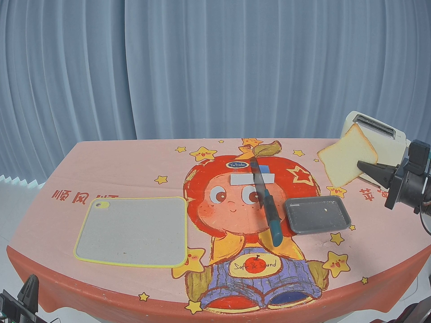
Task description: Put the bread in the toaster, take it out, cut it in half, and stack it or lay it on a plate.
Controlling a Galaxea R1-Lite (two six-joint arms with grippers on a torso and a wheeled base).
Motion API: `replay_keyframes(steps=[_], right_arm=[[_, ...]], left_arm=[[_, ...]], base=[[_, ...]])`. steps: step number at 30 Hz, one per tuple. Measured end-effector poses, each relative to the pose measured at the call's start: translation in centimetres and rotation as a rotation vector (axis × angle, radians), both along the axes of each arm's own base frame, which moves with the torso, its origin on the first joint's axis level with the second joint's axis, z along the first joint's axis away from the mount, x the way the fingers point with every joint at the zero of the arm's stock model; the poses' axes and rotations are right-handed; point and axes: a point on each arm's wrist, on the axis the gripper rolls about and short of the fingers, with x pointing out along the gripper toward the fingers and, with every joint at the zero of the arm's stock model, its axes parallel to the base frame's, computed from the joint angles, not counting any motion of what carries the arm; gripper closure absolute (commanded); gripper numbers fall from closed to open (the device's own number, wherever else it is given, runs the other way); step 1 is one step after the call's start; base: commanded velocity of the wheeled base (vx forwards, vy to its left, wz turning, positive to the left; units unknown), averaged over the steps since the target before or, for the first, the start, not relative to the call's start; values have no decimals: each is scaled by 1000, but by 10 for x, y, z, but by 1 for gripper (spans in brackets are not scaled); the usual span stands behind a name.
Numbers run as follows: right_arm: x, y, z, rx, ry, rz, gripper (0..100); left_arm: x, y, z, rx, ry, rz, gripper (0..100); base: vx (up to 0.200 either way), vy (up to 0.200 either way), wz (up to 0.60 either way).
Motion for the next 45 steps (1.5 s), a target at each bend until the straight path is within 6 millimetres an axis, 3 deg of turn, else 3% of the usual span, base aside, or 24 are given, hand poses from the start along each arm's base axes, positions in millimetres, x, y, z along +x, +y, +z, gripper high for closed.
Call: replay_keyframes(steps=[28,45], right_arm=[[0,1,0,0,-3,3,100],[0,0,0,0,0,3,100]], left_arm=[[0,0,0,-2,0,12,100],[0,0,0,0,0,11,100]], base=[[0,-200,0],[0,0,0]])
